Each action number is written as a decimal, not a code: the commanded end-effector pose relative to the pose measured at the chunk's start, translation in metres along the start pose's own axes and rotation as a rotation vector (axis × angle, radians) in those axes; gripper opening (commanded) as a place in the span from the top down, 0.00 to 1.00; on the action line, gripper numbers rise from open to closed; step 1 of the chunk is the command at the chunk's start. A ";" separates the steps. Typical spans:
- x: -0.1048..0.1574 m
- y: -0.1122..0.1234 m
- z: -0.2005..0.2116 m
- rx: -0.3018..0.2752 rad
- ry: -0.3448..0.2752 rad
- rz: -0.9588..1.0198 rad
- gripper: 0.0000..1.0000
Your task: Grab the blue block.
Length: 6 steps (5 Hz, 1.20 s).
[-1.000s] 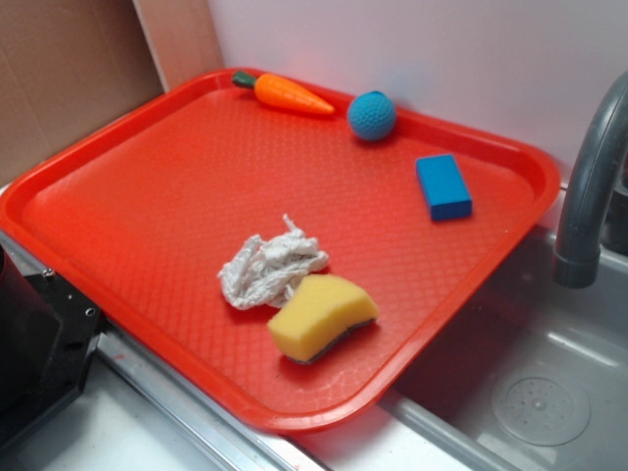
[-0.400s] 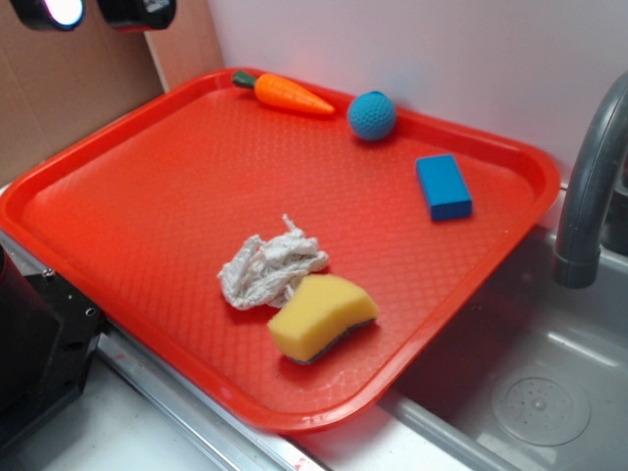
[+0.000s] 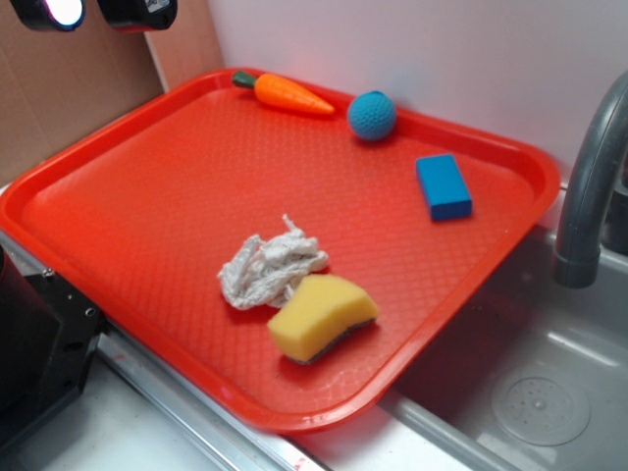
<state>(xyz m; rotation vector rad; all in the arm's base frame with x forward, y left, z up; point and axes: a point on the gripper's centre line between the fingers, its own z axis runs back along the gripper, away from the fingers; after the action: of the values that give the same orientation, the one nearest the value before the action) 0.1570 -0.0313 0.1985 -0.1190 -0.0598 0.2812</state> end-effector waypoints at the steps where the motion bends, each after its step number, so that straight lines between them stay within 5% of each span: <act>1: 0.069 -0.029 -0.057 0.068 -0.069 0.020 0.00; 2: 0.100 -0.041 -0.085 0.142 -0.174 0.160 0.00; 3: 0.120 -0.056 -0.108 0.125 -0.187 0.216 0.00; 5: 0.132 -0.094 -0.124 -0.038 -0.170 0.205 0.00; 6: 0.125 -0.096 -0.114 -0.067 -0.199 0.257 0.00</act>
<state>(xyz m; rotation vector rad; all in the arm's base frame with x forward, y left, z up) 0.3043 -0.1015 0.0754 -0.1204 -0.1812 0.5550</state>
